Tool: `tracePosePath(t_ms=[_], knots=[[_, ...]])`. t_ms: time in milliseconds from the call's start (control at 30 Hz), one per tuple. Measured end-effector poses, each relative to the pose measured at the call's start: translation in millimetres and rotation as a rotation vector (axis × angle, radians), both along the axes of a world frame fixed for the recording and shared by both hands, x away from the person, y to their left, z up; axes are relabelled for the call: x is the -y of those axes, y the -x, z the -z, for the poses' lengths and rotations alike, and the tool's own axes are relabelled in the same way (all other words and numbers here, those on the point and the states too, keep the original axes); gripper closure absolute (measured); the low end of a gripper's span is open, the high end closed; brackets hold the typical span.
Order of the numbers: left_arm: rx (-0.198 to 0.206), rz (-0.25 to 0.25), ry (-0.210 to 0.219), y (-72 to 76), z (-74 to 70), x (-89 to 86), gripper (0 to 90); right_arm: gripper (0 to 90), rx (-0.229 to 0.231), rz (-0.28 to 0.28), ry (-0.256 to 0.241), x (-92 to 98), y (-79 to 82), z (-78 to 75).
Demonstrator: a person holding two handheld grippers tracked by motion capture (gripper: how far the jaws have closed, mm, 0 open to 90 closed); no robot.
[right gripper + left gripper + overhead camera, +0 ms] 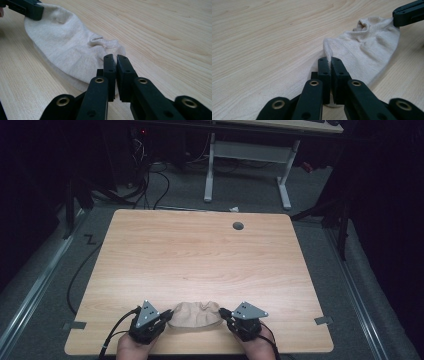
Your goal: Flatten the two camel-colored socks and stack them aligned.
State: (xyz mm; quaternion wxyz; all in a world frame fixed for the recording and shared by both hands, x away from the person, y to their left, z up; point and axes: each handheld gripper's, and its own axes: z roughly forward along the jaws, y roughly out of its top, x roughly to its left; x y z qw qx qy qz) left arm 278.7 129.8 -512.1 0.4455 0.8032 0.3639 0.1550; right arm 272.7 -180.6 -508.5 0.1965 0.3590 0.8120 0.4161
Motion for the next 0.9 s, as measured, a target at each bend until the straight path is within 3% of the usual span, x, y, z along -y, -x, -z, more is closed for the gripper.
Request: tracePosePath(t_ms=[400,900], knots=[[-0.009,0.006,0.006,2.7,1.5,-1.5,86.7,86.7,0.001,-0.002,-0.001,-0.2,3.1,0.3],[-0.065,-0.011,-0.056,-0.5,18.5,1.2,81.4,86.1,-0.072,0.008,0.051,1.2,-1.2,15.5]])
